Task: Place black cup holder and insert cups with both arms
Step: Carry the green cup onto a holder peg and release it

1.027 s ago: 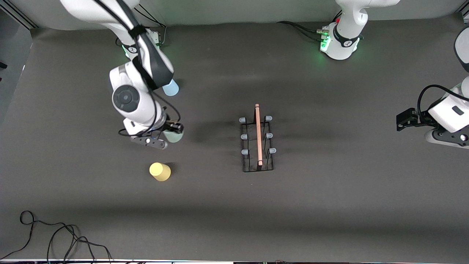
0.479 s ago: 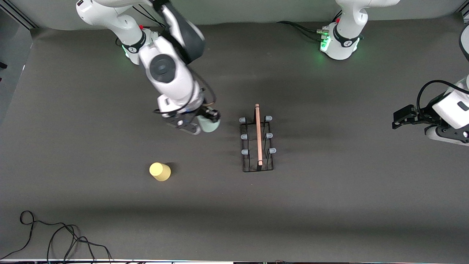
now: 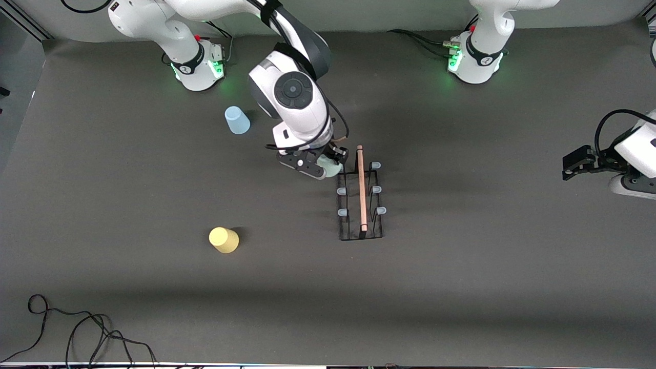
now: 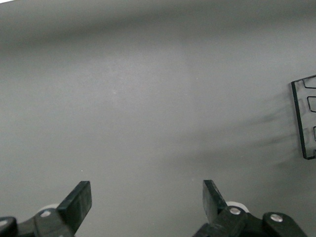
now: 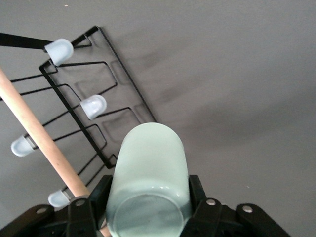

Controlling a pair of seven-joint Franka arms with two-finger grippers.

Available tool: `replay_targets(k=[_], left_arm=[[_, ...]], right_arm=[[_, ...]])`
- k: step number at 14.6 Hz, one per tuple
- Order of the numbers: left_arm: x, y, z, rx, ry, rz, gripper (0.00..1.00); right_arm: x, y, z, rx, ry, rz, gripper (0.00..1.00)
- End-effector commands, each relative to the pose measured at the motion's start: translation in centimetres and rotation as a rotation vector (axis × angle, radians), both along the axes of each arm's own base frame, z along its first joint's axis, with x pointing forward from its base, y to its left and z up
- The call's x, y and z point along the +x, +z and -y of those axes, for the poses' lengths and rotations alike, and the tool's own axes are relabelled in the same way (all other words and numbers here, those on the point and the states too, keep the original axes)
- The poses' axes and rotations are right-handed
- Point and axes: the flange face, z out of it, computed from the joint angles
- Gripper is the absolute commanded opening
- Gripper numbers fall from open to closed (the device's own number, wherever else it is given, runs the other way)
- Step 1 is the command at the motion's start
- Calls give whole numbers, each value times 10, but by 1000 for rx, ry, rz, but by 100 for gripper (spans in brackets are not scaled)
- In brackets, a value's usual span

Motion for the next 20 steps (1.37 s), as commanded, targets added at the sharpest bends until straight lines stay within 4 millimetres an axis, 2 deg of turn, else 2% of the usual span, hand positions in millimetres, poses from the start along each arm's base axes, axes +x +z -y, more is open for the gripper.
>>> replay_targets(k=[1, 14, 15, 16, 17, 18, 20], left_arm=[[1, 4, -2, 18, 33, -4, 100], [-1, 5, -3, 21, 36, -10, 100], [-1, 5, -4, 21, 36, -10, 100], [-1, 5, -3, 21, 34, -8, 100], [-2, 5, -2, 21, 36, -11, 100], [-4, 3, 1, 21, 35, -22, 100], [-5, 3, -2, 21, 39, -29, 100]], right_arm=[[3, -6, -16, 17, -35, 29, 0], [-1, -59, -31, -14, -22, 43, 0], [0, -63, -30, -18, -22, 43, 32], [0, -63, -31, -10, -21, 54, 43], [1, -62, -32, -8, -22, 59, 68], [1, -62, -32, -9, -21, 60, 100], [1, -60, -32, -7, -19, 62, 100]])
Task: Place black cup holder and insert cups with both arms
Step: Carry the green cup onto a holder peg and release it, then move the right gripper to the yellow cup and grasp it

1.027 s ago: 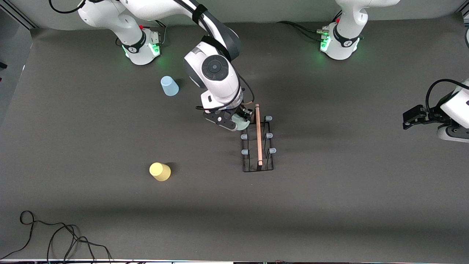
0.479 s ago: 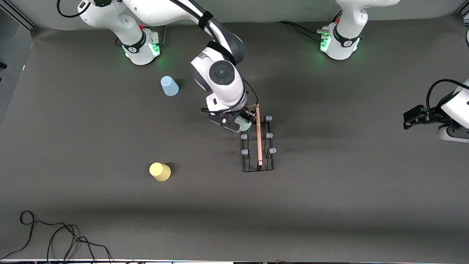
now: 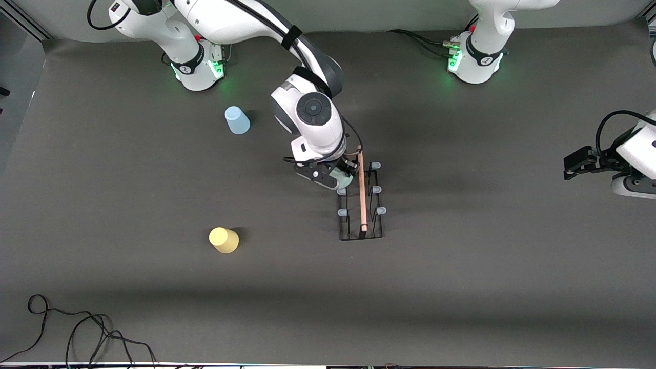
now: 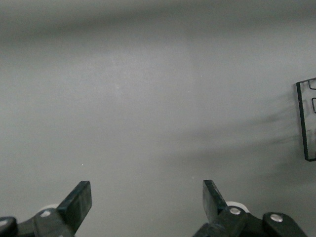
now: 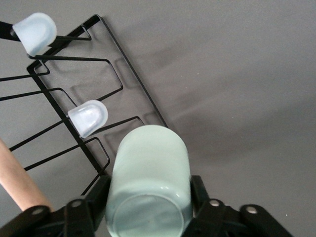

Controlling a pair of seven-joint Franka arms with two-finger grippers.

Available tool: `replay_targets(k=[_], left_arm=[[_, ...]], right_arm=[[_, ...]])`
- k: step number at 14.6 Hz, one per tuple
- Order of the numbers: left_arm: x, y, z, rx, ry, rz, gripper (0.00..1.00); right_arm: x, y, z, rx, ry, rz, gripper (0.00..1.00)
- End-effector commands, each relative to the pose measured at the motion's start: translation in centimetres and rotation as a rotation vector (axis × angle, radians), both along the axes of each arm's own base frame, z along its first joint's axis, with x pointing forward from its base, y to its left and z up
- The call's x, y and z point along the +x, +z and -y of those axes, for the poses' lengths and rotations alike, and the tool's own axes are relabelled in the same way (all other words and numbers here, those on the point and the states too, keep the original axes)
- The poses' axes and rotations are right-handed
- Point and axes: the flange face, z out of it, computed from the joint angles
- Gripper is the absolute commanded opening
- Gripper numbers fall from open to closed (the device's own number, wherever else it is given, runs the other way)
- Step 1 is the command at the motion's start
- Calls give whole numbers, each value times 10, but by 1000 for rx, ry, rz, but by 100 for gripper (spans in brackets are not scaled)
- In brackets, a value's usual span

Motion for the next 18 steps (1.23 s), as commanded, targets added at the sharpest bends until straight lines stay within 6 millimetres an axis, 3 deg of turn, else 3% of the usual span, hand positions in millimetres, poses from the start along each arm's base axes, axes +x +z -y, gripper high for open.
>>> replay_targets(k=[1, 6, 9, 12, 15, 18], left_arm=[[-2, 4, 0, 10, 16, -13, 100], [-1, 0, -2, 11, 15, -16, 100], [1, -7, -5, 11, 20, -14, 100], [2, -7, -5, 8, 21, -11, 100], [7, -17, -3, 6, 24, -20, 100], [5, -25, -4, 6, 24, -43, 100]], right_arm=[[4, 9, -8, 3, -16, 31, 100], [16, 50, 5, 13, -23, 40, 100], [40, 92, 40, -25, -12, 9, 100], [72, 110, 95, -45, 63, -20, 100], [118, 107, 173, -46, 154, -47, 100], [158, 89, 253, -37, 234, -52, 100]])
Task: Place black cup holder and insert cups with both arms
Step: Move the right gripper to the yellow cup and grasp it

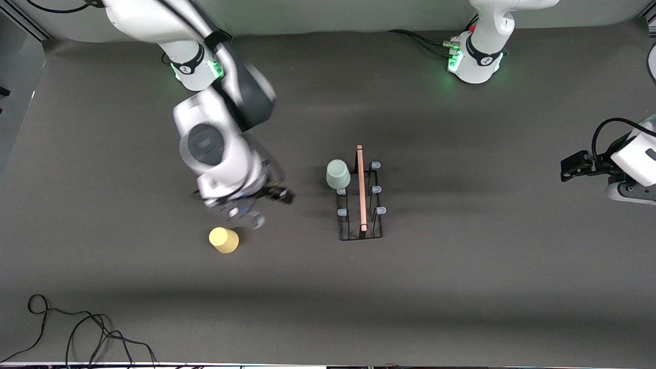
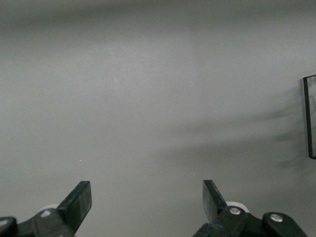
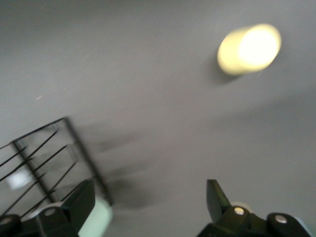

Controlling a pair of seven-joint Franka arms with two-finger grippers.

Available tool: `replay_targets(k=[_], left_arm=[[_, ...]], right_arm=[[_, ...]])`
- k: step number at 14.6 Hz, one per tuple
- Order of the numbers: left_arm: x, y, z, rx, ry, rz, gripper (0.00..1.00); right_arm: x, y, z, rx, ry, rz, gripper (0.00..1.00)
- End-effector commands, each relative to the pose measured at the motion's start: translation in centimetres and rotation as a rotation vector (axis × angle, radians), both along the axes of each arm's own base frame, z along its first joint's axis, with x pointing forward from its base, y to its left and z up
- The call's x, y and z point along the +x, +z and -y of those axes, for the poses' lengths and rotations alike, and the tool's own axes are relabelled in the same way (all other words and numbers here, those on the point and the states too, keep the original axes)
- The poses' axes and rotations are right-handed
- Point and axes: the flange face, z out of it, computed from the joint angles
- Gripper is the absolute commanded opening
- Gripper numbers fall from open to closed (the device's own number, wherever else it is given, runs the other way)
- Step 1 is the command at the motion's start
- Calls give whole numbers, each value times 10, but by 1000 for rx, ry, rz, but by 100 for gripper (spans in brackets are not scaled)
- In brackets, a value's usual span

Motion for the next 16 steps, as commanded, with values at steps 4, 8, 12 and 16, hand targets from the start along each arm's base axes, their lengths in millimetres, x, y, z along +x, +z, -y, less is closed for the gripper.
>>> replay_targets(k=[4, 8, 12, 16], left_arm=[[-3, -1, 4, 4, 10, -10, 100], [-2, -7, 4, 4, 11, -10, 100], [3, 3, 15, 3, 99, 35, 100], [7, 5, 14, 3, 89, 63, 100]], right_arm=[[48, -48, 111, 8, 124, -21, 100], [48, -104, 120, 15, 110, 25, 100], [45, -145, 122, -1, 131, 29, 100], [42, -155, 126, -5, 137, 29, 100]])
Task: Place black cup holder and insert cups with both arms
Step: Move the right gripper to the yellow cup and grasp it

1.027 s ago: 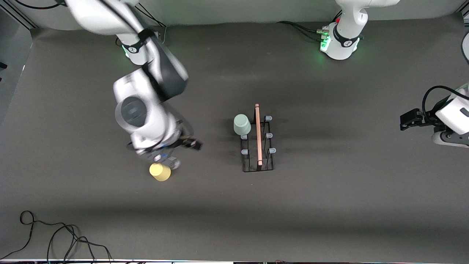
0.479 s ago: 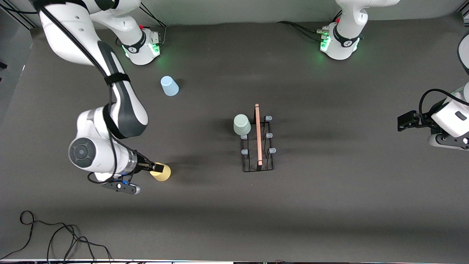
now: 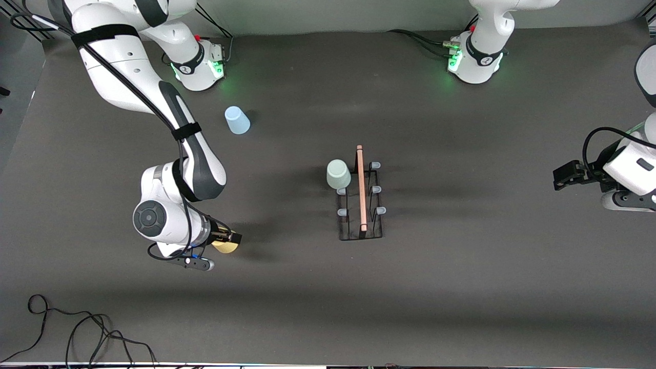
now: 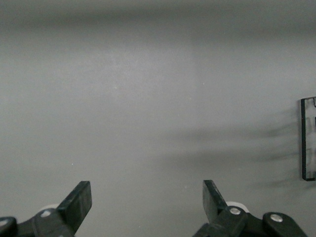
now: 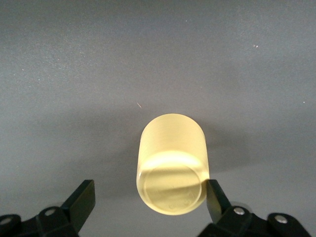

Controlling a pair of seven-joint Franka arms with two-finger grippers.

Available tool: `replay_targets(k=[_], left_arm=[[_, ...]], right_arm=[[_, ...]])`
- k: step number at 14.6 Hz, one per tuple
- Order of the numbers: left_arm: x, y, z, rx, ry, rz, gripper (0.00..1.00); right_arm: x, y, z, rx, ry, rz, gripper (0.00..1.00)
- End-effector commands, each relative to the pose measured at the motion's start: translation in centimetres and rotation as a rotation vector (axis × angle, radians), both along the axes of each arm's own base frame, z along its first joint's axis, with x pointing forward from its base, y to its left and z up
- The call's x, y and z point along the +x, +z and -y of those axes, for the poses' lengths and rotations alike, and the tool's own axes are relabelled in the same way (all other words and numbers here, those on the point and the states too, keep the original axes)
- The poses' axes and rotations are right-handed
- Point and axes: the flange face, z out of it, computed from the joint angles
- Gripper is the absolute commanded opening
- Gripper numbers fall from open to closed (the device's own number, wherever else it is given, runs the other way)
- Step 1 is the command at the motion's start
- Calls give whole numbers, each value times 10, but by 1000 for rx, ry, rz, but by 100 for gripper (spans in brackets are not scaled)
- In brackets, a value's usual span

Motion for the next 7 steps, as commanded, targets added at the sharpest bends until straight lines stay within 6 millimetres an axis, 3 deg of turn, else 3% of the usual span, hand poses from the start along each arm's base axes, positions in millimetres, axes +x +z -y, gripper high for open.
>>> replay_targets(k=[1, 6, 7], left_arm=[[-2, 8, 2, 6, 11, 16, 100], [-4, 10, 2, 6, 11, 10, 100], [-5, 10, 2, 6, 11, 11, 100]], right_arm=[[-2, 0, 3, -10, 41, 15, 100], [-6, -21, 9, -28, 45, 33, 98], [-5, -21, 9, -27, 46, 37, 76]])
